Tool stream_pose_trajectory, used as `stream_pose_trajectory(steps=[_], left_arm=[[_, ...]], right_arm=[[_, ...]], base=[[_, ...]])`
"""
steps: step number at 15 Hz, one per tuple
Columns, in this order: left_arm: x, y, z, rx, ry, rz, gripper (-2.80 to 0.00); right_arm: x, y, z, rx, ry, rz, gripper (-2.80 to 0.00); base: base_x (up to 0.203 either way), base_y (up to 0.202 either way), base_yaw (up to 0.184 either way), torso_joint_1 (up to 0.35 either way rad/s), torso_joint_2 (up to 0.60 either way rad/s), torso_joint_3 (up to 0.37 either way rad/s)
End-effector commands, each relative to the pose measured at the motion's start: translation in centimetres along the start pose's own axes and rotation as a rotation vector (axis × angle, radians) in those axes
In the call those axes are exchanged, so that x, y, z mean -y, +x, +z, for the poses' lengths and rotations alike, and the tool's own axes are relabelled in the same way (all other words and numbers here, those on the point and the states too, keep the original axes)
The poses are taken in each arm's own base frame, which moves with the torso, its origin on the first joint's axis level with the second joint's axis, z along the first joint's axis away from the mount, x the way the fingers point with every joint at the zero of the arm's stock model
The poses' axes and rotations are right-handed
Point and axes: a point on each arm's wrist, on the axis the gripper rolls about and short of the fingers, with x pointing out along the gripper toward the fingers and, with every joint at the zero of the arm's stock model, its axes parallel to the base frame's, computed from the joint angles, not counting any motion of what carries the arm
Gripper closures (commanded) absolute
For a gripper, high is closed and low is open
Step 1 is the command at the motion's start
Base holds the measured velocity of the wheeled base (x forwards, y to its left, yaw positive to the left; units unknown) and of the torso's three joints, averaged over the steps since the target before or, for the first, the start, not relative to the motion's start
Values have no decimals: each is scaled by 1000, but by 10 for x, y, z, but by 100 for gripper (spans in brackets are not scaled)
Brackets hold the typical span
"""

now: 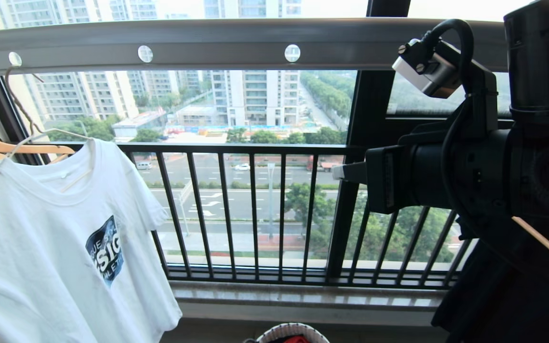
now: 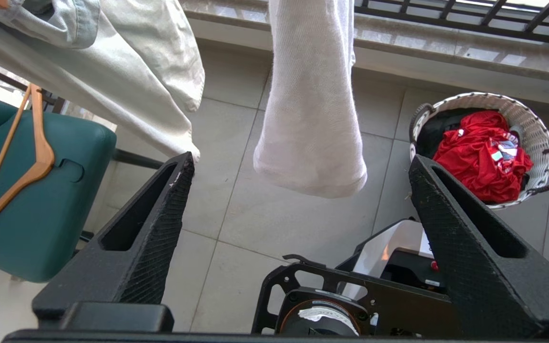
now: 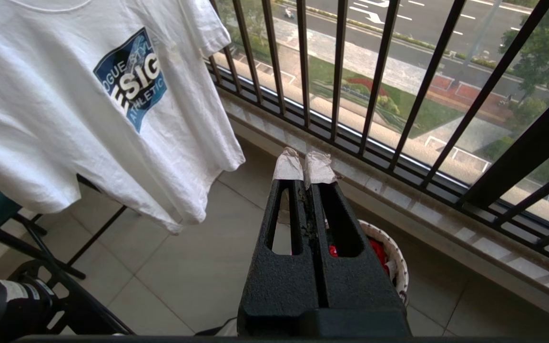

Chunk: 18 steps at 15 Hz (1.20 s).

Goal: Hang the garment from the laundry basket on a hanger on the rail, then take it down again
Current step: Take the clothes off the clothes rack

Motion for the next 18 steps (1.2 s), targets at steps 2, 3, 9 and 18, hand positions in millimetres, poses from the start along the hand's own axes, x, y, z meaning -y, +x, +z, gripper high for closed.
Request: stream_pose_trajectory(steps=[2,3,9,18], left_arm=[[15,30,3,-55,29,50,-280],[18,38,0,-47,27,64,-280],[31,72,-11,-16,-5,60,0],[33,71,-1,111,-30,49,0]], right_arm=[[0,0,-1,-5,0,0,0],[0,2,-3,-13,-1,-2,0],[3,-5,-1,10,3,-12,0],[18,-9,6,38,-22,-63,0]], base=[[0,0,0,0,0,0],[0,0,0,0,0,0],[0,0,0,0,0,0],[0,0,0,0,0,0]])
